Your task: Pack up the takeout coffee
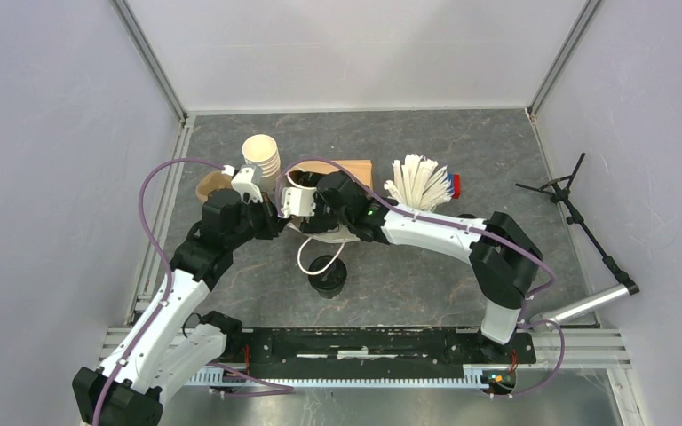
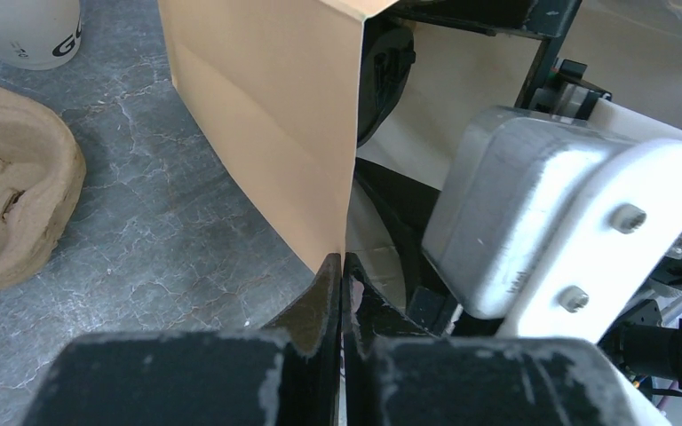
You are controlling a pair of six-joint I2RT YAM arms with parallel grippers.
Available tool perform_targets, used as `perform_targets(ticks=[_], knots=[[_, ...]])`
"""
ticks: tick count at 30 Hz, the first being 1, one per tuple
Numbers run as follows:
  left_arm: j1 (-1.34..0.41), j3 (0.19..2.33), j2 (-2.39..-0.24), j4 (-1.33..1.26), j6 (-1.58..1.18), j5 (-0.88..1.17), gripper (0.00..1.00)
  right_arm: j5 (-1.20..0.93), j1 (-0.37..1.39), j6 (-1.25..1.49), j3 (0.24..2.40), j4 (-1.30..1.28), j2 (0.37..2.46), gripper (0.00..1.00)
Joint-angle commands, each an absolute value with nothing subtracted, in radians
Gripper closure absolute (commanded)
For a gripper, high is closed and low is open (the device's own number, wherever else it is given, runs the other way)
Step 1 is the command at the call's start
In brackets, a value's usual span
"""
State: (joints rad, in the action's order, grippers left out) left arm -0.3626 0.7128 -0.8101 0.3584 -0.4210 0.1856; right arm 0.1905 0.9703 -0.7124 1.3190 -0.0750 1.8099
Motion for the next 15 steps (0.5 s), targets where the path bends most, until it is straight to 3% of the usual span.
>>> perform_targets(ticks=[1,15], knots=[[-0.370,0.718,-0.798,0.327,-0.437,0.195,0.98,0.153,0.967,-0.703,1.308,-0.043,1.751,0.02],[-0.370,0.719,-0.798,0.329,-0.437,0.192,0.98,0.056,0.965,-0.699,1.281,-0.062,1.689,0.02]])
